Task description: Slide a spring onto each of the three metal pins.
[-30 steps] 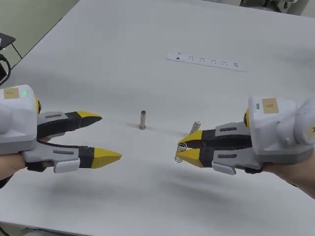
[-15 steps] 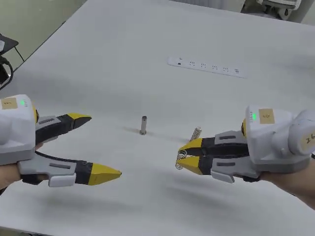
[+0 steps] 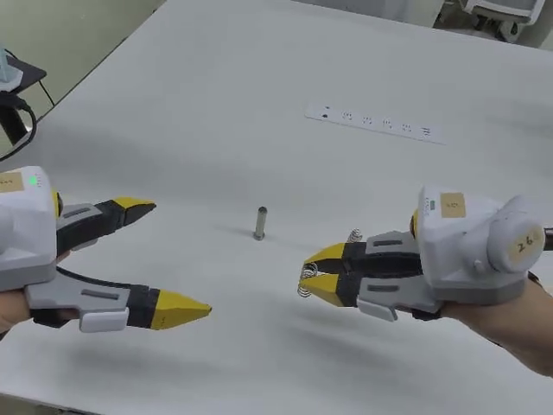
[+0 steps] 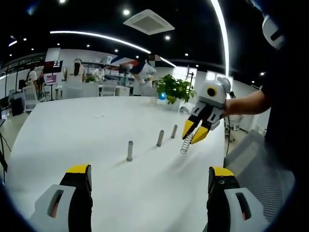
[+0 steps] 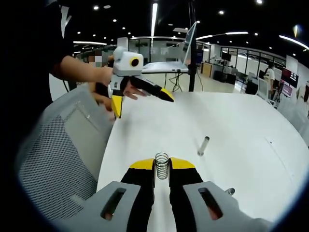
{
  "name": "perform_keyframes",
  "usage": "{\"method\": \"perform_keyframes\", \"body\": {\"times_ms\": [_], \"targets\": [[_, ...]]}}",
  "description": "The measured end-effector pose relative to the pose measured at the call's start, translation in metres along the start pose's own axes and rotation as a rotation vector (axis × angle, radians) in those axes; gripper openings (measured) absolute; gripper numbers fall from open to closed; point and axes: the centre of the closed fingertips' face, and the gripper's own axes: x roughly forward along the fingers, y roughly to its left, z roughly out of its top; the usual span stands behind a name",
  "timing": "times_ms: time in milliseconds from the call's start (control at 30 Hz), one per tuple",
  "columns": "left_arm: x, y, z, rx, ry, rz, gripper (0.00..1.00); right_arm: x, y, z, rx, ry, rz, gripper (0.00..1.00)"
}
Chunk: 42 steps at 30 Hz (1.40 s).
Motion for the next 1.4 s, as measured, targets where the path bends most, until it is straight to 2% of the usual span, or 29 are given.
{"method": "perform_keyframes", "body": {"times_ms": [333,467,633,1100,1233,1333,1400], "targets": [[-0.001,-0.001,-0.004,-0.009,0.001,0.003,0.98,0.016,-0.001,0.009,-0.01,-0.008,0.014,0.08],[-0.002,-0.001,-0.005,-0.003,0.008,0.003,0.98,0.023,-0.008,0.013,-0.021,-0.008,0.006,0.08],[-0.003,-0.001,-0.003,-0.004,0.001,0.004,0.98,0.028,-0.022,0.016,-0.022,-0.001,-0.022,0.08],[-0.004,0.0,-0.005,-0.016,0.0,0.009,0.98,0.033,-0.063,0.03,0.039,-0.041,-0.106,0.08],[-0.005,0.001,-0.005,-0.014,0.0,0.009,0.98,0.032,-0.077,0.037,0.065,-0.069,-0.139,0.08],[-0.005,0.001,-0.006,-0.016,0.001,0.008,0.98,0.033,-0.093,0.04,0.076,-0.073,-0.191,0.08],[-0.004,0.0,-0.007,-0.016,0.003,0.006,0.98,0.033,-0.099,0.044,0.116,-0.098,-0.204,0.08]]}}
